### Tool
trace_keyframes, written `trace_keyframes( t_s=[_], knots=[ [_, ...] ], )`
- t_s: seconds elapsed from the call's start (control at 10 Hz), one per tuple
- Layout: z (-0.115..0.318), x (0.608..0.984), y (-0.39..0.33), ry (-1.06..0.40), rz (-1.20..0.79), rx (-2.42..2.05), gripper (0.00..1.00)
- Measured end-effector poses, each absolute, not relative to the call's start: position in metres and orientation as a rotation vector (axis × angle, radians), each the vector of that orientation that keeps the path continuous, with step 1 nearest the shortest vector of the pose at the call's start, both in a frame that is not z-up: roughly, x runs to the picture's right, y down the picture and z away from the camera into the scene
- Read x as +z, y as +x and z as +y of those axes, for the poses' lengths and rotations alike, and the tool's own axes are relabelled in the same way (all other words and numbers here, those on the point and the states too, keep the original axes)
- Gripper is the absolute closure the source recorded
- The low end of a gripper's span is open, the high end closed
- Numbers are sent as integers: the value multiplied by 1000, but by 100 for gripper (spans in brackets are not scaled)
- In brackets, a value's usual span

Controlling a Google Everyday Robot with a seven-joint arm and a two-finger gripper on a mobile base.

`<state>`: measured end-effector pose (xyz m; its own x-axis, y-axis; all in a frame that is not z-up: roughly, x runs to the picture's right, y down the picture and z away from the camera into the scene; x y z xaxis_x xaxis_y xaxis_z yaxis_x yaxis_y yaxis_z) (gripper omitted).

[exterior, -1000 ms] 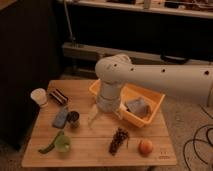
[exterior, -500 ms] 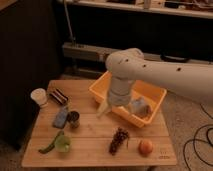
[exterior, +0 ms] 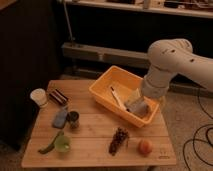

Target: Place towel in plastic cup

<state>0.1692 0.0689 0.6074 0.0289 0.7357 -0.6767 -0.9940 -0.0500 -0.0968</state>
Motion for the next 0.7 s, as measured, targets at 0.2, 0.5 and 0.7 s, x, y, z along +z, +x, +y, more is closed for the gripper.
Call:
trace_keyframes(
  t_s=[0.2, 0.5, 0.7],
  knots=[
    [68, 607, 167, -672, 493, 1498, 20],
    [70, 612, 170, -608, 509, 1504, 20],
    [59, 627, 179, -506, 491, 1513, 20]
  ],
)
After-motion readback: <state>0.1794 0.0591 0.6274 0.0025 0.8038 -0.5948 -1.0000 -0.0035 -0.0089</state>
